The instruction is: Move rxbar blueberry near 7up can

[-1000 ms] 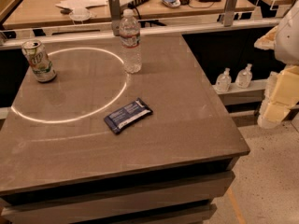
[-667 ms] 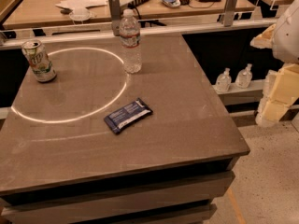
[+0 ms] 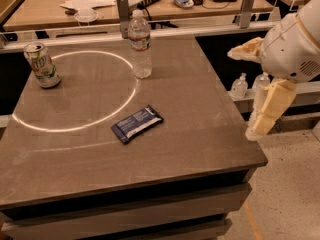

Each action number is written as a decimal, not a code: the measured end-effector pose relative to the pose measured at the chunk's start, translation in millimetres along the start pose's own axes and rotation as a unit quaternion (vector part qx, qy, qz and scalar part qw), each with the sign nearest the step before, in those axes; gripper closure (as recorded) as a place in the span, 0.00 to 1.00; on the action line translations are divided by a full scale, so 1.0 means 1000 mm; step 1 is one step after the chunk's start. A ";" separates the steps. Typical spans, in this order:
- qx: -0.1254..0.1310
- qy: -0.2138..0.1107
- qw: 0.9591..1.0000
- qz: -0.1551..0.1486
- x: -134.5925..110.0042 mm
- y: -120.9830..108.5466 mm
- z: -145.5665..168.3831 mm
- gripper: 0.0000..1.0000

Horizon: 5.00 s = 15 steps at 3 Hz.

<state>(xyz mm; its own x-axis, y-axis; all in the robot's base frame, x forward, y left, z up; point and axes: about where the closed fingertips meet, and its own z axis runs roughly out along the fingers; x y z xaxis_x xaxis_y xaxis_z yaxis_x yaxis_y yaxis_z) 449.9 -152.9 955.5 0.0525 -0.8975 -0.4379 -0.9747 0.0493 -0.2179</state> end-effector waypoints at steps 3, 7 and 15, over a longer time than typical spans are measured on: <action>-0.071 -0.152 0.983 -0.080 -0.052 -0.013 0.069 0.00; -0.185 -0.282 0.925 -0.173 -0.118 -0.028 0.144 0.00; -0.294 -0.293 0.899 -0.140 -0.118 -0.026 0.204 0.95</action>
Offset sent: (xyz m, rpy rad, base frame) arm 0.0369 0.1005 -0.0488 0.3466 0.0728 0.3609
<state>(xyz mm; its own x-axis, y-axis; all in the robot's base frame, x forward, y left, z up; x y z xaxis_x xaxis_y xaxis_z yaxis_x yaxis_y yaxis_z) 513.0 41.6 834.7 0.2507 -0.4458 -0.8593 -0.8433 -0.5365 0.0323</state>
